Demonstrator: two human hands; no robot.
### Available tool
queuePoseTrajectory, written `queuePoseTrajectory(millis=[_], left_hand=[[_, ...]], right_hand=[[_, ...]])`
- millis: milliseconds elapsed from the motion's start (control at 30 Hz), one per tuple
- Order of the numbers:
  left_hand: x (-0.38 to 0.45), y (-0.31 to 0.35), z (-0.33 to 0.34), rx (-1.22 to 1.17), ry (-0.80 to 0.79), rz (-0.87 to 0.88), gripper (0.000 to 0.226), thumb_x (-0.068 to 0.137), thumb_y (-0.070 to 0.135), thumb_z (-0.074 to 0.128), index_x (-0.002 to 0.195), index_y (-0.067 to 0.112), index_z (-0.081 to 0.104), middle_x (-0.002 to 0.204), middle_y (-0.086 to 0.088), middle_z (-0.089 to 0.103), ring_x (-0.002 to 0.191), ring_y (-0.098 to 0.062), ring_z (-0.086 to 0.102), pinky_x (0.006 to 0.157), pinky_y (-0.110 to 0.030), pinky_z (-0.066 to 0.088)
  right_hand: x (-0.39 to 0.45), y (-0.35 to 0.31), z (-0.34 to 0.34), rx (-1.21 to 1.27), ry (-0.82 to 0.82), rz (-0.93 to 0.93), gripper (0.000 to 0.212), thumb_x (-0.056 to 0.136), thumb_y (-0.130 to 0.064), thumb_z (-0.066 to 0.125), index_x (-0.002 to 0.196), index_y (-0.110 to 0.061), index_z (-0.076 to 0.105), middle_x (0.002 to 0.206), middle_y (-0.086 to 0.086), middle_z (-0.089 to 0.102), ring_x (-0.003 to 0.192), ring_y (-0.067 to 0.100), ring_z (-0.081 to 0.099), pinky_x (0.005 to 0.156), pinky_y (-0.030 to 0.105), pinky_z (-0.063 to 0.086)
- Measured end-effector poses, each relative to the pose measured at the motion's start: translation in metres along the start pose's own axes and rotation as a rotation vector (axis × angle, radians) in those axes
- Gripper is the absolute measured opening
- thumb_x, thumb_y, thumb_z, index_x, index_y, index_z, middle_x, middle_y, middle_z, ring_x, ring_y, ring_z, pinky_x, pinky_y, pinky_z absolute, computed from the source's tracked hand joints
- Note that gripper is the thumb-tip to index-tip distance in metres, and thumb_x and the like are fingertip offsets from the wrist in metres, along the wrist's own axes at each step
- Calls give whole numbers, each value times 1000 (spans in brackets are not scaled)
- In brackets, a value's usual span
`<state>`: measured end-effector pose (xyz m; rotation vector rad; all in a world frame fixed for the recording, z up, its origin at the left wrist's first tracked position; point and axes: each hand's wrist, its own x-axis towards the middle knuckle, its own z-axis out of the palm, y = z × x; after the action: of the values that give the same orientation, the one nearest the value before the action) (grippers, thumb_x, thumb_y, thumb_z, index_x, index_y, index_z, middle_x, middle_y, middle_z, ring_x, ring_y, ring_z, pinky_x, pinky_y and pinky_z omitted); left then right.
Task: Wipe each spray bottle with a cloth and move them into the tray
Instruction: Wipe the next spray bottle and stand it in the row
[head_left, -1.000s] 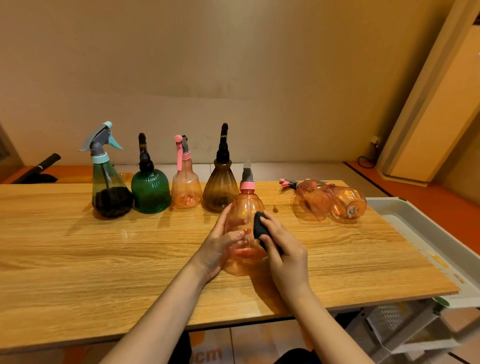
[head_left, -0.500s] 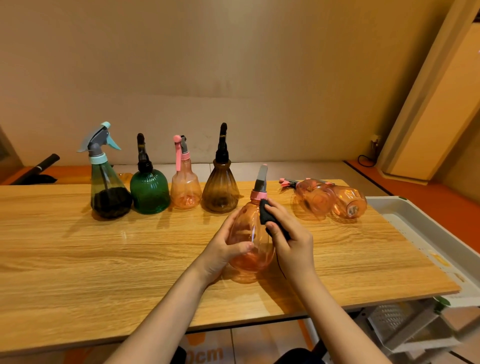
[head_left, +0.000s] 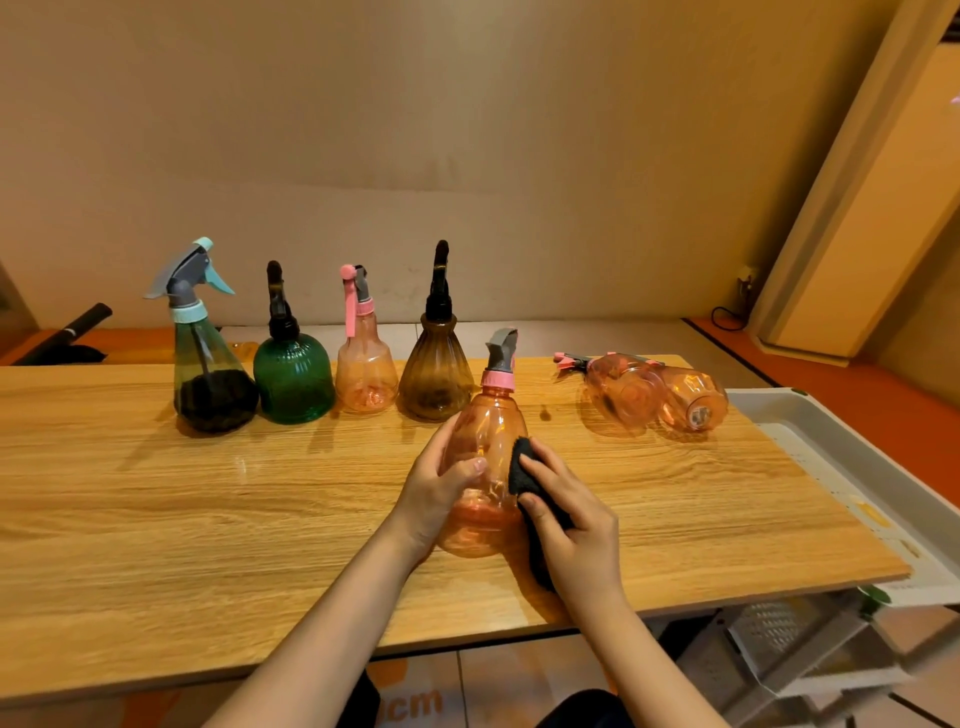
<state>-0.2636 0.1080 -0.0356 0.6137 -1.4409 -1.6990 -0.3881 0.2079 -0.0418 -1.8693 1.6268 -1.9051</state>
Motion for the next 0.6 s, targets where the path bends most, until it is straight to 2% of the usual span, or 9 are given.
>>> queuePoseTrajectory(millis=[100, 200, 267, 333, 433, 600], left_hand=[[0, 2, -1, -79, 13, -16, 79, 58, 38, 70, 130, 13, 51, 111, -12, 67, 100, -28, 65, 79, -36, 54], [0, 3, -3, -141, 40, -20, 72, 58, 39, 68, 124, 13, 55, 102, -10, 69, 92, -25, 67, 72, -32, 55], [0, 4, -4, -179, 61, -23, 69, 58, 40, 67, 120, 12, 56, 99, -9, 69, 90, -24, 66, 71, -30, 55], [-1, 6, -4, -210, 61, -32, 68, 58, 41, 67, 118, 12, 57, 97, -10, 69, 89, -28, 63, 73, -35, 53], [-1, 6, -6, -239, 35, -55, 65, 55, 41, 65, 115, 15, 59, 91, -7, 72, 81, -21, 68, 67, -31, 57], [-2, 5, -7, -266, 30, -97, 73, 54, 43, 65, 119, 11, 57, 94, -11, 70, 83, -23, 66, 71, -34, 54]], right_hand=[[-3, 0, 0, -42, -35, -66, 41, 85, -22, 56, 125, -24, 52, 133, -31, 45, 124, 3, 47, 101, 15, 36], [-5, 0, 1, -82, -78, -156, 38, 85, -15, 57, 123, -16, 56, 134, -8, 49, 125, 12, 48, 104, 23, 37], [-6, 1, 2, -109, -116, -207, 37, 86, -13, 57, 123, -12, 57, 133, 0, 51, 127, 13, 45, 105, 23, 36], [-7, 1, 2, -115, -132, -224, 35, 88, -16, 56, 123, -11, 56, 133, 2, 51, 128, 13, 44, 106, 23, 35], [-7, 0, 2, -97, -125, -222, 32, 93, -23, 53, 122, -12, 57, 132, 3, 52, 128, 14, 45, 105, 24, 36], [-8, -1, 0, -88, -96, -219, 37, 85, -12, 59, 122, -14, 57, 130, 2, 53, 126, 13, 47, 104, 24, 38]])
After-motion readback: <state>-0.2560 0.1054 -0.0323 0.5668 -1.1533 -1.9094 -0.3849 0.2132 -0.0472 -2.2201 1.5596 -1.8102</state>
